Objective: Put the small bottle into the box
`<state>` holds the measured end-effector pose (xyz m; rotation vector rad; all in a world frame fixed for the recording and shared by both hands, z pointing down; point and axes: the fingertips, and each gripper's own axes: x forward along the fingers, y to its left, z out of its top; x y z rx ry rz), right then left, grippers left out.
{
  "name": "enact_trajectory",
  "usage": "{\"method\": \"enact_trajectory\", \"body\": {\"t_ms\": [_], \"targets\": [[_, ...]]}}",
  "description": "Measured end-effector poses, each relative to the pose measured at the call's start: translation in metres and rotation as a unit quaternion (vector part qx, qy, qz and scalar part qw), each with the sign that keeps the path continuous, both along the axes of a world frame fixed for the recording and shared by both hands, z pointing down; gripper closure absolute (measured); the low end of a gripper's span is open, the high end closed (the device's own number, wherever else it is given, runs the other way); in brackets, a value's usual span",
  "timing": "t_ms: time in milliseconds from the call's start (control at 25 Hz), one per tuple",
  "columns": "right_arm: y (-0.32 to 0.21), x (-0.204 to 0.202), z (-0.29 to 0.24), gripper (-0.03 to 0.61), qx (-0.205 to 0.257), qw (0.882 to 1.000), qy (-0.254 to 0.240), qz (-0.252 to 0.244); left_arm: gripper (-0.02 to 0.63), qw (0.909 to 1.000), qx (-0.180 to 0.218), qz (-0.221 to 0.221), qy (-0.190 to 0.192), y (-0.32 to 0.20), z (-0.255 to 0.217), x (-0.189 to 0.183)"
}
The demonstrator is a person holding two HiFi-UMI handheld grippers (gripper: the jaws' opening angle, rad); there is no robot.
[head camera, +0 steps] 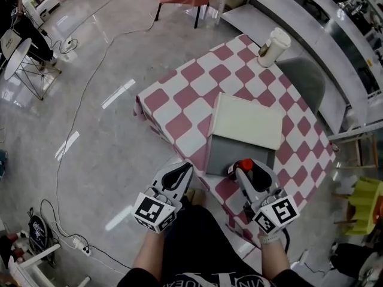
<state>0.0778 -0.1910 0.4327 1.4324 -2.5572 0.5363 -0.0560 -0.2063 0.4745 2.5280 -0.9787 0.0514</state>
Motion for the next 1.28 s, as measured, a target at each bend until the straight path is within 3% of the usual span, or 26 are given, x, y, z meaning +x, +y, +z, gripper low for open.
{"method": "enact_trajectory", "body": {"t_ms": [240,560,880,1280], "targets": [[-0.008,-0.009,0.012,0.437,-0.008,1.000,0.024,-0.008,0.588,0.9998,0.015,0.011,-0.010,-0.006,0.008,0.005],[-0.013,-0.026,0.033,0.437,-0.022,0.996,0.076,-0.046,0.588,0.9999,0.003,0.016,0.003,-0.007,0.017,0.006],[-0.019,-0.043,0.047,0.437,-0.032,0.991,0.098,-0.085,0.588,0.9998,-0.006,0.015,0.009,-0.007,0.024,0.006],[-0.017,-0.068,0.051,0.437,-0.009,0.984,0.109,-0.144,0.588,0.9996,-0.025,0.002,0.009,-0.005,0.034,-0.006]]}}
